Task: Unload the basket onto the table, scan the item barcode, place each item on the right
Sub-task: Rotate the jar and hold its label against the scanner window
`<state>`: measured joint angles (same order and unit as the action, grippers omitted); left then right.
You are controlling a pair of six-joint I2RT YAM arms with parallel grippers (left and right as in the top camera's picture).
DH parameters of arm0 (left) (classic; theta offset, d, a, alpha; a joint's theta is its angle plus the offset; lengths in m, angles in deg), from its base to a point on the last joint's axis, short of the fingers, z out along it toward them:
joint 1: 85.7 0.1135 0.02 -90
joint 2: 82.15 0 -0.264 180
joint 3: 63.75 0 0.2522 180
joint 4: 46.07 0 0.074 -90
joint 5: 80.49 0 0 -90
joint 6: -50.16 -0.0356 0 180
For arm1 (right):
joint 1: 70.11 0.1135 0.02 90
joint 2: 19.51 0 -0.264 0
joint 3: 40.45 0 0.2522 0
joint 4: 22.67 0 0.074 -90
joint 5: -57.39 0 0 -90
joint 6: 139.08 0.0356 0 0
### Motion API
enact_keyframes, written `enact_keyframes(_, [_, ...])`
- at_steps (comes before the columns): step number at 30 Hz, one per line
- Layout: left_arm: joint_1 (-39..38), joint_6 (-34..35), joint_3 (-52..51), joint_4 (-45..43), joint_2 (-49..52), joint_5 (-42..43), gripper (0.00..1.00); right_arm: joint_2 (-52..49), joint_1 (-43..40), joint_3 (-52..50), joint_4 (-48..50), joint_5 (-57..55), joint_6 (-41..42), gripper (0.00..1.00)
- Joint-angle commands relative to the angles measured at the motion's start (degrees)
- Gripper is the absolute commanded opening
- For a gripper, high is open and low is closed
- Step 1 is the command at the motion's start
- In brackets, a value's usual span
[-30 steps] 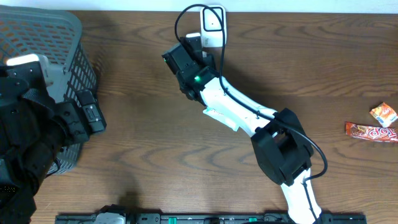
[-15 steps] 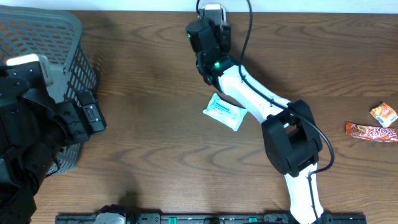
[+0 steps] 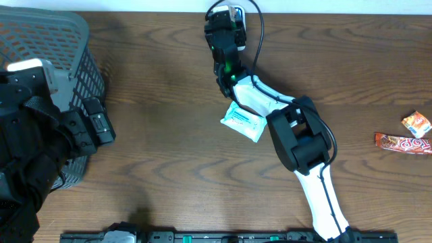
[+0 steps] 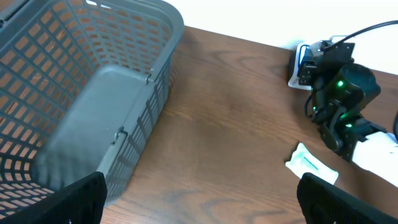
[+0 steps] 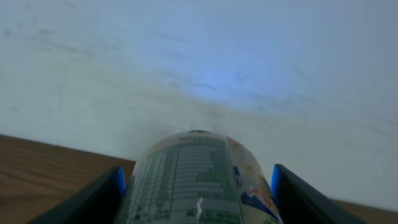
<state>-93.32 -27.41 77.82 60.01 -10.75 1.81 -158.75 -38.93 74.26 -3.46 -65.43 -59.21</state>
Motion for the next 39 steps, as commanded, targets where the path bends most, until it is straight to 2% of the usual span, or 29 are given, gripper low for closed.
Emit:
enact_keyframes(1, [-0.2,0.35,-0.09,4.46,-0.31,-0.5,0.98,-0.57,-0.9,0.44,2.08,2.38,-3.58,0.53])
enact_keyframes(13, [-0.2,0.35,-0.09,4.46,-0.31,-0.5,0.98,-1.05,-3.58,0.44,2.27,8.74,-2.73,0.51])
enact_keyframes(27, [-0.17,0.35,-0.09,4.46,-0.31,-0.5,0.98,0.61,-4.52,0.46,0.83,4.66,-1.22,0.52])
enact_keyframes(30, [-0.2,0.35,-0.09,4.46,-0.31,-0.5,0.98,4.24,-4.52,0.46,-5.03,2.32,-1.22,0.5])
enact_keyframes(35, [-0.17,0.35,-0.09,4.46,-0.31,-0.5,0.98,14.16,-4.7,0.46,-25.18,1.55,1.84,0.49])
enact_keyframes(37, [-0.2,0.35,-0.09,4.46,-0.31,-0.5,0.98,18.67,-5.49,0.46,-35.45,1.36,4.96,0.51])
enact_keyframes(39, [-0.2,0.33,-0.09,4.46,-0.31,-0.5,0.98,22.53,-7.13,0.46,-45.66,1.2,12.09,0.52])
